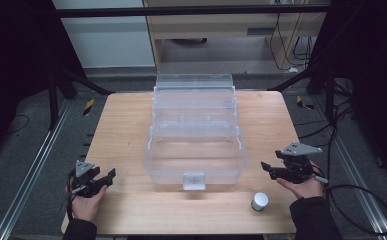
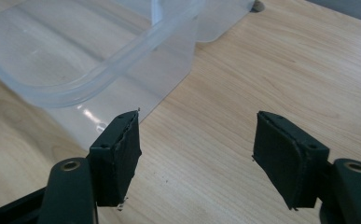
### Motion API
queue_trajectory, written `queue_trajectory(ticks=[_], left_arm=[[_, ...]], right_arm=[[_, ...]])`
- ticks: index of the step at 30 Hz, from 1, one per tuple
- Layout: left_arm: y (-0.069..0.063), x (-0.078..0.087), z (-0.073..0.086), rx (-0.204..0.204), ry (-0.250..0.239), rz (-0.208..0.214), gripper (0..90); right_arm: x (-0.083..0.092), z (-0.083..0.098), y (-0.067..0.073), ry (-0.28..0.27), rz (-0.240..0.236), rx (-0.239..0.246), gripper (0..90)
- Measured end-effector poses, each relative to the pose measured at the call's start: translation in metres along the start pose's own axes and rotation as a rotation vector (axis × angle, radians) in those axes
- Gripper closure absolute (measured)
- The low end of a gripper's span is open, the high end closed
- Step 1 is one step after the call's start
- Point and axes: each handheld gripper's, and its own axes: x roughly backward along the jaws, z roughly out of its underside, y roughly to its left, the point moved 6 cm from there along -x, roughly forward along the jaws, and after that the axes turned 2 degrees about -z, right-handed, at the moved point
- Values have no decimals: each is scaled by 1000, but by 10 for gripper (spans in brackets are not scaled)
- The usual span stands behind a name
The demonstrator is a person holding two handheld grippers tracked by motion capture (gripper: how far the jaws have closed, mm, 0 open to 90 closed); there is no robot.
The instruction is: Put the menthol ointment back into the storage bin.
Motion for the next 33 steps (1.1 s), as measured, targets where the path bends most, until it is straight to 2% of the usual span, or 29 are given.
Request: queue_trajectory(ticks=[10,19,26,28,29,33], left_arm=[[0,-1,1,-4,7,-1,357],[0,-1,1,-7,8,-7,356],[0,-1,1,-7,11,-5,356],[0,-1,1,-11,12,-5,356],[0,-1,1,-12,11,-6,357],[0,-1,1,-13,13,-7,358]], right_arm=[[9,-18,15,125,-107,121,284],[8,-20,32,234,-196,215,264],[8,-17,42,320,-234,277,261],[8,-17,43,330,-240,280,262],[9,-16,45,345,-251,300,263],[9,-14,50,374,-269,321,265]])
